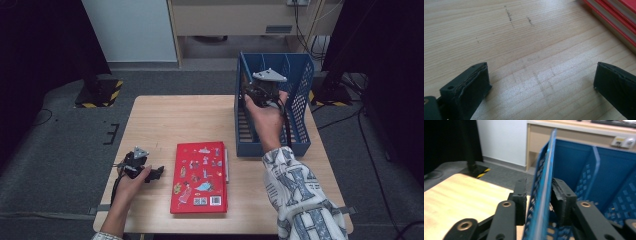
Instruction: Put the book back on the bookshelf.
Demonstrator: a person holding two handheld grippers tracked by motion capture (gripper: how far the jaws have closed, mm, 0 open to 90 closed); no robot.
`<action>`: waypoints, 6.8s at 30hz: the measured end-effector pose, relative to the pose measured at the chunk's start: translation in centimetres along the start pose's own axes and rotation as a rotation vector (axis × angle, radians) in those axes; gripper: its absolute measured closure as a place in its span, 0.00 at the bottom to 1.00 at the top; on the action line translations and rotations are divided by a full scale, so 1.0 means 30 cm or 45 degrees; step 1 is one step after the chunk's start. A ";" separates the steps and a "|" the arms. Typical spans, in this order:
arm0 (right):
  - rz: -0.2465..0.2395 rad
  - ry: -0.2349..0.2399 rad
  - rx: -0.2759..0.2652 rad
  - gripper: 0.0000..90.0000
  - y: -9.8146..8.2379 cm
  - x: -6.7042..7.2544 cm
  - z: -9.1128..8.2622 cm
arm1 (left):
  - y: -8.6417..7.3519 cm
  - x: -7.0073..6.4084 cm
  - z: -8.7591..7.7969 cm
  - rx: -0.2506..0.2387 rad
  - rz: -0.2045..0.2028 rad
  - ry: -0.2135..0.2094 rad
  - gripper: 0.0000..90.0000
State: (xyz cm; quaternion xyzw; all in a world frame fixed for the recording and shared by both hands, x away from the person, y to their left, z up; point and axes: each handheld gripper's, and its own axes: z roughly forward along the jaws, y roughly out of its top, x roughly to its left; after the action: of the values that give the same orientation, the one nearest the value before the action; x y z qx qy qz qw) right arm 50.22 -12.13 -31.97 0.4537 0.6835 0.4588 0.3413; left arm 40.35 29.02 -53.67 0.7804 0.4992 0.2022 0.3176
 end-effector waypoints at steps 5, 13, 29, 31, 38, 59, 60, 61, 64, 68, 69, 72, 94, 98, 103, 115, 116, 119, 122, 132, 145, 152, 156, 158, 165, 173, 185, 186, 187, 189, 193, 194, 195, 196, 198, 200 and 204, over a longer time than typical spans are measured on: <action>-0.011 0.048 0.024 0.68 -0.021 0.028 -0.010 | -0.001 -0.001 0.000 -0.001 -0.001 0.001 0.00; -0.010 0.083 0.026 0.65 -0.013 0.042 -0.018 | 0.000 0.000 0.000 -0.001 0.000 0.001 0.00; -0.004 0.126 0.044 0.53 -0.031 0.045 -0.014 | 0.000 0.000 0.000 0.000 0.000 -0.001 0.00; -0.003 0.129 0.036 0.47 -0.041 0.044 -0.019 | 0.000 0.000 0.000 0.000 -0.001 0.000 0.00; -0.008 0.157 0.023 0.27 -0.089 0.017 -0.062 | 0.000 0.001 -0.002 0.008 0.008 0.000 0.00; -0.055 0.355 0.113 0.14 -0.375 0.030 -0.196 | 0.000 -0.003 0.001 0.002 0.009 -0.003 0.00; -0.052 0.366 0.119 0.13 -0.393 0.035 -0.201 | 0.000 -0.004 0.001 0.002 0.011 -0.003 0.00; -0.053 0.375 0.123 0.13 -0.411 0.041 -0.206 | 0.001 -0.005 0.001 0.003 0.012 -0.004 0.00; -0.056 0.399 0.140 0.13 -0.466 0.058 -0.219 | 0.001 -0.006 0.002 0.002 0.017 -0.008 0.00; -0.087 0.445 0.186 0.12 -0.529 0.081 -0.225 | 0.003 -0.008 0.004 -0.001 0.022 -0.016 0.00; -0.095 0.460 0.194 0.13 -0.540 0.087 -0.227 | 0.004 -0.009 0.004 0.001 0.026 -0.023 0.00; -0.102 0.496 0.225 0.15 -0.568 0.111 -0.229 | 0.006 -0.013 0.004 0.006 0.039 -0.036 0.00; -0.221 0.680 0.372 0.34 -0.656 0.276 -0.194 | 0.078 -0.191 -0.067 -0.155 0.119 -0.265 0.08; -0.219 0.697 0.404 0.30 -0.673 0.296 -0.184 | 0.083 -0.209 -0.045 -0.139 0.124 -0.318 0.08; -0.217 0.720 0.426 0.25 -0.682 0.309 -0.173 | 0.079 -0.218 -0.033 -0.109 0.105 -0.367 0.08; -0.212 0.726 0.476 0.17 -0.704 0.331 -0.151 | 0.075 -0.235 -0.009 -0.052 0.060 -0.490 0.09; -0.202 0.726 0.476 0.17 -0.705 0.333 -0.150 | 0.075 -0.236 -0.007 -0.047 0.058 -0.502 0.09; -0.207 0.727 0.478 0.17 -0.704 0.336 -0.149 | 0.075 -0.243 -0.002 -0.044 0.058 -0.519 0.08; -0.199 0.729 0.480 0.15 -0.706 0.336 -0.146 | 0.075 -0.243 -0.003 -0.046 0.067 -0.519 0.08; -0.132 0.730 0.508 0.08 -0.717 0.323 -0.131 | 0.092 -0.251 -0.010 -0.075 0.075 -0.487 0.13; 0.007 0.802 0.568 0.06 -0.737 0.304 -0.103 | 0.104 -0.257 -0.006 -0.077 0.103 -0.481 0.15; 0.000 0.807 0.580 0.04 -0.737 0.307 -0.095 | 0.110 -0.263 -0.005 -0.076 0.110 -0.477 0.17; 0.002 0.792 0.597 0.04 -0.728 0.311 -0.090 | 0.114 -0.262 -0.008 -0.092 0.109 -0.482 0.18; -0.008 0.788 0.612 0.05 -0.723 0.311 -0.087 | 0.117 -0.261 -0.012 -0.111 0.111 -0.486 0.23; -0.038 0.764 0.609 0.06 -0.710 0.316 -0.089 | 0.121 -0.262 -0.015 -0.105 0.118 -0.486 0.24; -0.034 0.736 0.585 0.09 -0.696 0.308 -0.083 | 0.126 -0.259 -0.016 -0.105 0.105 -0.484 0.24; -0.031 0.719 0.578 0.10 -0.679 0.297 -0.083 | 0.133 -0.259 -0.021 -0.110 0.103 -0.479 0.25; -0.034 0.719 0.577 0.10 -0.678 0.297 -0.083 | 0.133 -0.258 -0.021 -0.111 0.103 -0.480 0.26; -0.036 0.719 0.574 0.10 -0.676 0.297 -0.082 | 0.133 -0.258 -0.022 -0.112 0.102 -0.479 0.26; -0.042 0.719 0.574 0.10 -0.674 0.295 -0.081 | 0.133 -0.257 -0.023 -0.111 0.106 -0.480 0.26; -0.036 0.716 0.577 0.10 -0.670 0.292 -0.083 | 0.135 -0.257 -0.028 -0.118 0.117 -0.479 0.27; -0.043 0.717 0.573 0.10 -0.669 0.292 -0.081 | 0.136 -0.256 -0.029 -0.120 0.116 -0.480 0.27; -0.043 0.719 0.575 0.10 -0.668 0.292 -0.081 | 0.137 -0.254 -0.031 -0.120 0.115 -0.482 0.27; -0.047 0.714 0.570 0.10 -0.666 0.293 -0.081 | 0.138 -0.252 -0.032 -0.122 0.112 -0.484 0.28; -0.043 0.715 0.573 0.10 -0.664 0.292 -0.080 | 0.140 -0.250 -0.034 -0.126 0.113 -0.484 0.29; -0.060 0.714 0.575 0.10 -0.661 0.290 -0.075 | 0.144 -0.248 -0.035 -0.130 0.113 -0.486 0.29; -0.058 0.709 0.586 0.10 -0.653 0.286 -0.058 | 0.149 -0.244 -0.035 -0.133 0.109 -0.483 0.31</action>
State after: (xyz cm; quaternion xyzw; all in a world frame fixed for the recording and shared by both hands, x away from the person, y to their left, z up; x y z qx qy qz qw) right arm 39.62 -7.96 -50.14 0.3612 0.8455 0.3911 0.0411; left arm 39.52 21.36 -49.79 0.8076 0.3855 0.0905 0.4371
